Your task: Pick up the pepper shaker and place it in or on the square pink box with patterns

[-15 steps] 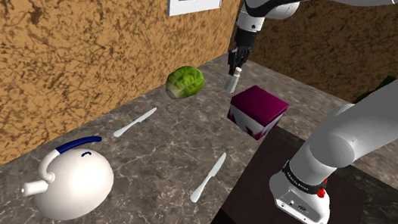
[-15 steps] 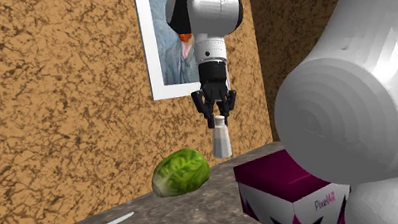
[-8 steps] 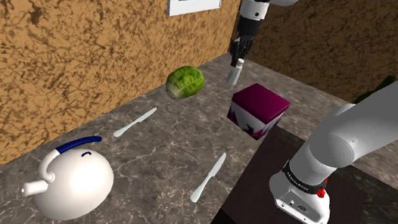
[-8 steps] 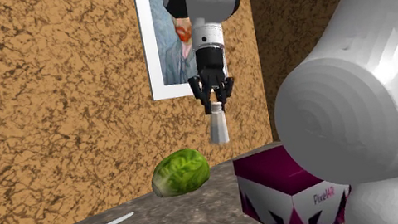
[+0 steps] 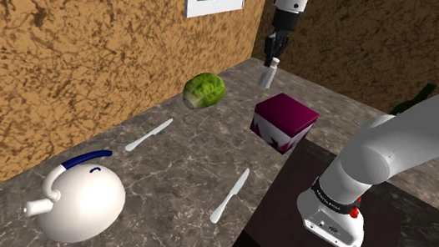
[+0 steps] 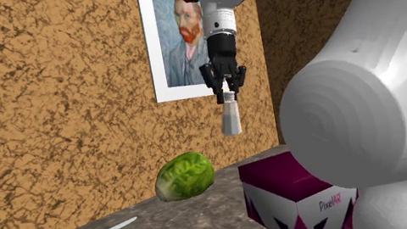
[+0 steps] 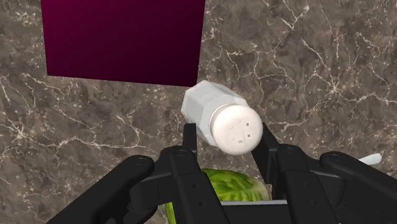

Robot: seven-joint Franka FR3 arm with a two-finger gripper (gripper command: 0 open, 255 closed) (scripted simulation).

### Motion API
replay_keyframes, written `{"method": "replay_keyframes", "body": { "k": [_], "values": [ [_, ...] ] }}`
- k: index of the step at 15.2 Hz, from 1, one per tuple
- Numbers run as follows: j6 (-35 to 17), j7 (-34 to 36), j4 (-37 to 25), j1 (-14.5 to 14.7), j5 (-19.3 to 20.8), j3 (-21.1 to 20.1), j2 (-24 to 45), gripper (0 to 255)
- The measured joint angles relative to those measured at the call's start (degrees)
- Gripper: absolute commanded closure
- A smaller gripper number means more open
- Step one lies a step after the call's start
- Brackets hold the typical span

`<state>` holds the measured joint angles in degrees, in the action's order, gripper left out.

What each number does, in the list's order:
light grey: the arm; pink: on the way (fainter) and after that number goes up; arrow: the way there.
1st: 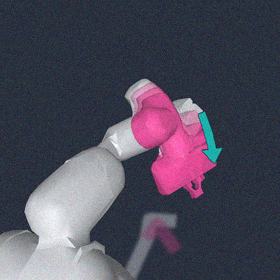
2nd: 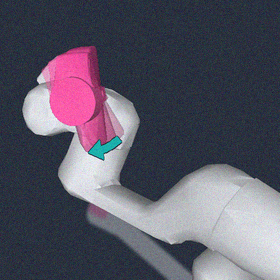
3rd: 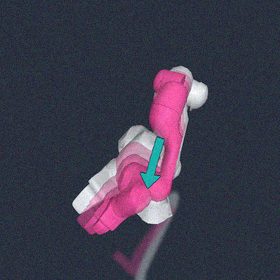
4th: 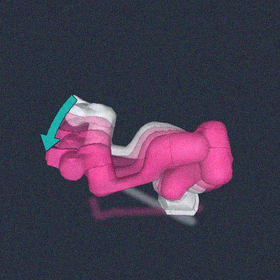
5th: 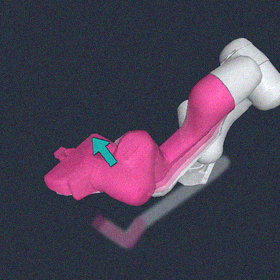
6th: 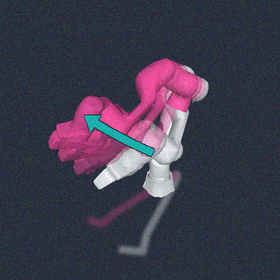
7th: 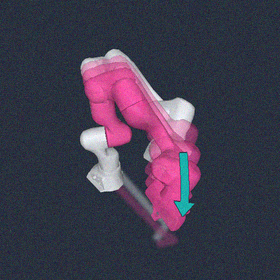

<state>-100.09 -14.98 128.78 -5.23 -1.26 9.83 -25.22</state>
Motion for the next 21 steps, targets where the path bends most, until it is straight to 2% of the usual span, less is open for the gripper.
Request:
{"method": "replay_keyframes", "body": {
  "k": [11,21],
  "values": [
    [8.40,-10.83,2.27,-6.09,7.08,8.06,-10.65,255],
    [2.02,-11.83,9.62,-6.94,8.41,9.56,-11.59,255]
  ]
}}
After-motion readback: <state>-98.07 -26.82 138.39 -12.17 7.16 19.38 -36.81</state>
